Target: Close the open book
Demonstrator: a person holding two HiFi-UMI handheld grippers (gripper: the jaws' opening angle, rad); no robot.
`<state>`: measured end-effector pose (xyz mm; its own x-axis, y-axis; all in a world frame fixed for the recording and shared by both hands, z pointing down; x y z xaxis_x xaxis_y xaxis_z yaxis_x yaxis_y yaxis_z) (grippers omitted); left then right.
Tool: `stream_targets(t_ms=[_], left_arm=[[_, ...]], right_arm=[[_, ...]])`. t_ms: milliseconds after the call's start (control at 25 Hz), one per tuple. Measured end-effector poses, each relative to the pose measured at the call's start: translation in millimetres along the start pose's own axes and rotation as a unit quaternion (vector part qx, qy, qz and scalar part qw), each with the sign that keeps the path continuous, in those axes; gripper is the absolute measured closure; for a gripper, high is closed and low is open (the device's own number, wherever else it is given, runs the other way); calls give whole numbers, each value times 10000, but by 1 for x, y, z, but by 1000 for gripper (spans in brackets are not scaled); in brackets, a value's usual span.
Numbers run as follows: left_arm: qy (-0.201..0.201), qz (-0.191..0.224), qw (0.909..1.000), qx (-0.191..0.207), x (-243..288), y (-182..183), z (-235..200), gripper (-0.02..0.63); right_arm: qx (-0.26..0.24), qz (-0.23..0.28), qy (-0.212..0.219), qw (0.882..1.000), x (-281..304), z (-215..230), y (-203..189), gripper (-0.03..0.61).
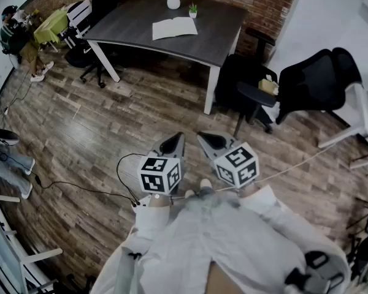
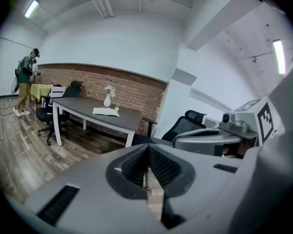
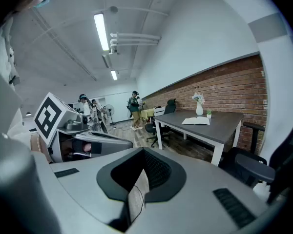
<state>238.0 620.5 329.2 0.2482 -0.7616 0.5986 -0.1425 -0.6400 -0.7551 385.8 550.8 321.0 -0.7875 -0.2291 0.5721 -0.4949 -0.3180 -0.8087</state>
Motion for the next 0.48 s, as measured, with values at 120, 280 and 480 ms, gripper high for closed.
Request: stream_targets(t_ms=[120, 280, 480], left_arm=[[-39, -23, 10000, 17, 1, 0, -2, 607], [-75, 6, 10000, 47, 2, 6, -6, 607], [-57, -7, 9999, 131, 0, 7, -13, 609]], right_arm=[[24, -5, -18, 10000, 1, -1, 0, 572], [-15, 45, -69, 10000, 3, 1, 4, 574], [-31, 126, -160, 9998, 8, -2, 11, 574]])
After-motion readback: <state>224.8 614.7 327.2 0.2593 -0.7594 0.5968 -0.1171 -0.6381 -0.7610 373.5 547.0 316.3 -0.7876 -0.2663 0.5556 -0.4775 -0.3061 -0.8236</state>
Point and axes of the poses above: the fingertips, and each gripper's own axes: x forward along the fingers, z to its right, y out of its top, the point moved 9 cm from there along -x, backward along the fingers, and after that the axes turned 13 degrees about -z, right-handed, at the moved point
